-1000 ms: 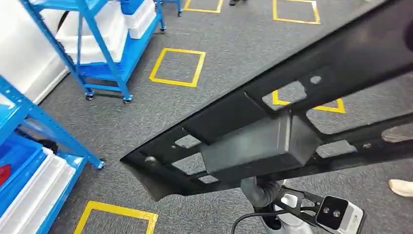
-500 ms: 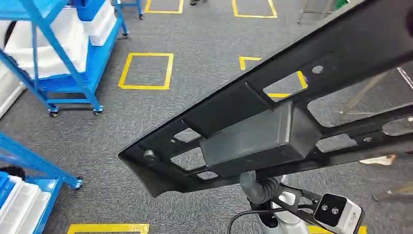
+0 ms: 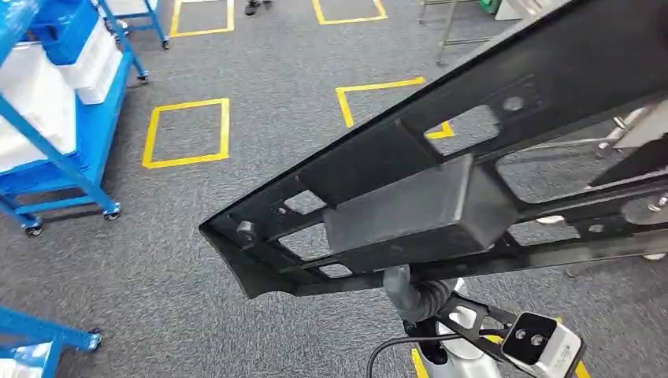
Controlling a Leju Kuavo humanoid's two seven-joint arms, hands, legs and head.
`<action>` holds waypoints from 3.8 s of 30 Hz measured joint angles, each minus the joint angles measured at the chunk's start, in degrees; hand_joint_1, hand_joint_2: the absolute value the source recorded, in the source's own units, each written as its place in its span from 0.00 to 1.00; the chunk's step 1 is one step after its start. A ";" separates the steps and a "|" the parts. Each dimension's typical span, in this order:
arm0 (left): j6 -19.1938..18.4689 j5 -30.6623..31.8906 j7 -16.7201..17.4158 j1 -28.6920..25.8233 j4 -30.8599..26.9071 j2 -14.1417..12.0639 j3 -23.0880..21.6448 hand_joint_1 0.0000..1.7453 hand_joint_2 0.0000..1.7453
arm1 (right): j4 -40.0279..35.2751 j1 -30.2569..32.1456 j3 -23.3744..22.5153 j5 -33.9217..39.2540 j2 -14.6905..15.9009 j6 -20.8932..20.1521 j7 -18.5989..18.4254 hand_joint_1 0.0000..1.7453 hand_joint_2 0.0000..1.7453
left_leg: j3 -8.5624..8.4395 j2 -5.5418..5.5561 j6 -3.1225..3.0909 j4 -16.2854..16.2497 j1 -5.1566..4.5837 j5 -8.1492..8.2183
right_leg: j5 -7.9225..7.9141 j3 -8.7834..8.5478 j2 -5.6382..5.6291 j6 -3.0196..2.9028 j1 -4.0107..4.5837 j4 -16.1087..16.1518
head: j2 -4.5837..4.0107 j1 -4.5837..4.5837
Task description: Take the parts from the cabinet and place them on the table.
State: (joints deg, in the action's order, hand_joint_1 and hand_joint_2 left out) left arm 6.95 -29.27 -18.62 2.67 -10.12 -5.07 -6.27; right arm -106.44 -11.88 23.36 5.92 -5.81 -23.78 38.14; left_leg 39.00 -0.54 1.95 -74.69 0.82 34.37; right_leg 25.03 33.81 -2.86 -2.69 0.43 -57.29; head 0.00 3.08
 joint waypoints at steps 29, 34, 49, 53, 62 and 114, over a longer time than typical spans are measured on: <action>-0.36 -1.68 -1.73 0.02 -0.04 3.08 0.20 0.00 0.00 | 4.85 -1.29 2.32 0.43 3.63 1.57 -0.02 1.00 1.00 | -0.87 -0.21 0.19 0.95 0.26 1.10 | 0.09 0.54 1.05 0.38 0.00 -0.31 | 0.00 0.00; 0.28 -1.88 -1.42 -0.38 -0.04 3.17 0.28 0.00 0.00 | 6.03 -1.32 2.60 1.22 3.67 2.10 0.00 1.00 1.00 | -5.67 3.83 -0.44 15.34 0.44 -8.50 | 0.44 0.32 -2.87 0.85 -0.20 -1.02 | 0.00 0.00; -0.16 -0.81 -0.88 -0.28 -0.04 3.41 0.42 0.00 0.00 | 7.00 -2.05 2.78 1.88 3.78 3.17 0.00 1.00 1.00 | -8.13 -3.95 -1.64 17.57 0.38 -7.12 | -0.55 1.98 6.60 3.81 -1.15 -3.03 | 0.00 -0.02; 0.00 -0.66 -0.83 -0.19 -0.04 3.41 0.42 0.00 0.00 | 6.95 -2.44 2.84 1.88 3.78 3.95 0.00 1.00 1.00 | -8.84 -6.34 -0.28 17.57 -0.12 -6.36 | 0.38 1.70 6.32 2.37 -0.13 -1.44 | 0.00 -0.02; 0.02 -0.55 -0.24 -0.04 -0.07 3.41 0.37 0.00 0.00 | 7.39 -3.55 3.52 1.99 3.56 4.59 -0.02 1.00 1.00 | -1.19 0.07 0.22 3.18 0.39 -2.06 | 0.03 0.98 -0.86 0.62 -0.17 -0.94 | 0.00 0.00; -1.77 -0.77 -1.07 0.20 -0.07 3.72 0.37 0.00 0.00 | 7.54 -2.63 3.30 1.86 4.26 3.21 0.00 1.00 1.00 | -8.75 -6.53 -1.30 17.72 -0.45 -6.47 | 0.20 0.74 6.27 2.68 0.04 -0.56 | 0.00 0.00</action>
State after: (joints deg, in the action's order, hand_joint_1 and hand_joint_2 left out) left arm 5.18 -30.03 -19.69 2.87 -10.19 -1.36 -5.90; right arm -98.90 -14.51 26.66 7.78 -1.55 -20.57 38.14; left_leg 30.24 -7.07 0.65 -56.96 0.37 27.90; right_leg 25.23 34.56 3.42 -0.01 0.47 -57.84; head 0.00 3.08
